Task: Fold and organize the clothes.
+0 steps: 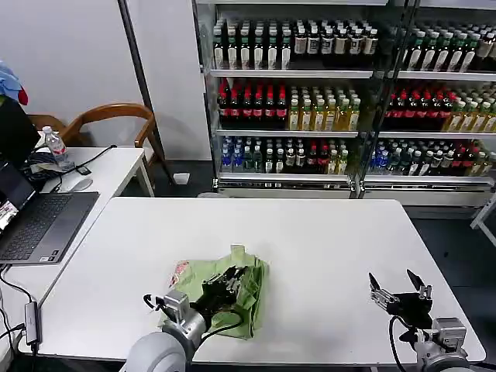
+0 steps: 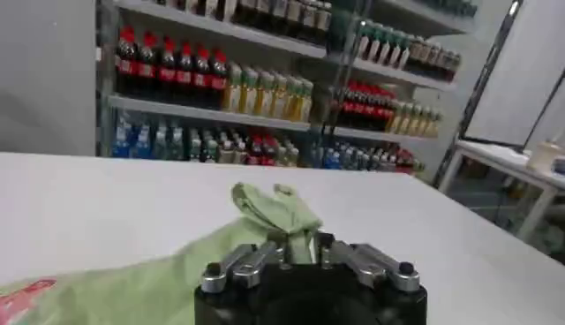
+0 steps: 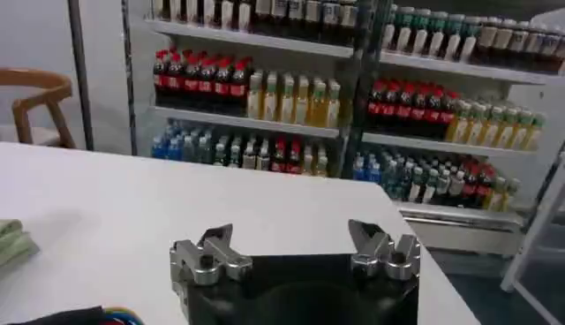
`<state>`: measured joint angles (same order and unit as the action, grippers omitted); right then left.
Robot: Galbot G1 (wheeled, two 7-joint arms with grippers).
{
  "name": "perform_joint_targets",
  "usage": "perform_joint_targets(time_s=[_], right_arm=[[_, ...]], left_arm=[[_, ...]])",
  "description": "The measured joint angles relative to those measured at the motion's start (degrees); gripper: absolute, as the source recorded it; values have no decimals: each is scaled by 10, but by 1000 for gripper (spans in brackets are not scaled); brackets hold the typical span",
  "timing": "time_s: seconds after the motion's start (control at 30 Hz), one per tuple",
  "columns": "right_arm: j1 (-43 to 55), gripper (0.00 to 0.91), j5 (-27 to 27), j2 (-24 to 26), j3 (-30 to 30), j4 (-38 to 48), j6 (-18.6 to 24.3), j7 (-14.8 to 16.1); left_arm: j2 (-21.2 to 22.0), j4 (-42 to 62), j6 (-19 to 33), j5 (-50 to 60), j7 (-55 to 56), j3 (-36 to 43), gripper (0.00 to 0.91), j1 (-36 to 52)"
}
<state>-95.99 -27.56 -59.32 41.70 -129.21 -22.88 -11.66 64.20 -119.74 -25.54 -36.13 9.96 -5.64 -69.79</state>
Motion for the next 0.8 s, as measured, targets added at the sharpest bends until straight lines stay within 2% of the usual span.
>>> perform_joint_targets(time_s=[0.37, 0.6, 0.8], right_arm=[[5, 907, 3, -2, -8, 0, 0, 1], [16, 907, 3, -1, -15, 3, 4, 1], [23, 907, 4, -1, -21, 3, 4, 1]], left_arm=[[13, -9, 40, -13, -6, -5, 907, -3], [-15, -13, 51, -9, -1, -52, 907, -22], [-33, 10, 30, -7, 40, -95, 907, -50]])
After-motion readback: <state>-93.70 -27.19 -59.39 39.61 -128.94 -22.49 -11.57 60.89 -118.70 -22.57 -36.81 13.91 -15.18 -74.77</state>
